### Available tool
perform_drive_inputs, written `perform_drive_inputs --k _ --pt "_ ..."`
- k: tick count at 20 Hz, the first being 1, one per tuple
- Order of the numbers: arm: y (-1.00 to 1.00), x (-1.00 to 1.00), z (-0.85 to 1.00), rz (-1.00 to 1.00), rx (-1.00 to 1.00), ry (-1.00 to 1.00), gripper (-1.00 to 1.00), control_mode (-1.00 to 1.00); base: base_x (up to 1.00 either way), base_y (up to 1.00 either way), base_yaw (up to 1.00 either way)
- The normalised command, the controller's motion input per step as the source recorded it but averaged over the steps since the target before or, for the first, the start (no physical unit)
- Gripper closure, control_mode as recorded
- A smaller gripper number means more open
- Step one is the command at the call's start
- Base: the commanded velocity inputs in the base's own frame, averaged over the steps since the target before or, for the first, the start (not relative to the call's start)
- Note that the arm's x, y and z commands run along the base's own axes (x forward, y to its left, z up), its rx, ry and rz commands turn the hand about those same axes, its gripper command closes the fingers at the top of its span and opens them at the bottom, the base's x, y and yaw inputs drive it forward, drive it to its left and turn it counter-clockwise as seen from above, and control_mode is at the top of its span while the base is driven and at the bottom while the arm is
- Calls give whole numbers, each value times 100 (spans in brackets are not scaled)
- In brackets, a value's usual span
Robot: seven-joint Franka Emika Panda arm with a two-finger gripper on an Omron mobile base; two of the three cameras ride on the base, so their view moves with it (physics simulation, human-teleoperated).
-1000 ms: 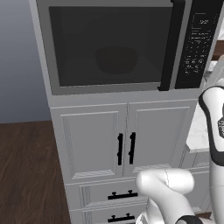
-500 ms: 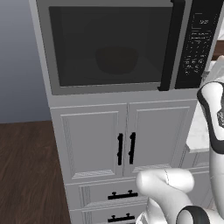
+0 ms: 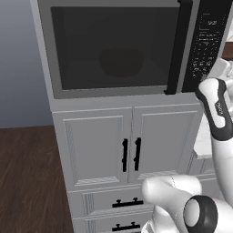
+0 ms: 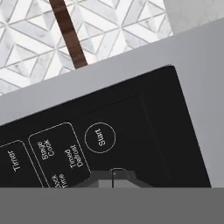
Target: Pick the broccoli from the sink and place it in the bowl. Then pick the bowl and place it in the microwave. Then close the microwave door and press the start button.
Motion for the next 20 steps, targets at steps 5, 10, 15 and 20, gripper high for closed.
perform_drive_inputs --k 5,10,15,20 --pt "-13 22 -3 0 6 2 100 -100 0 0 0" --pt "-34 0 0 0 6 0 100 -100 0 0 0" --pt "-8 38 -7 0 2 0 100 -100 0 0 0" --pt "7 36 -12 0 0 0 100 -100 0 0 0"
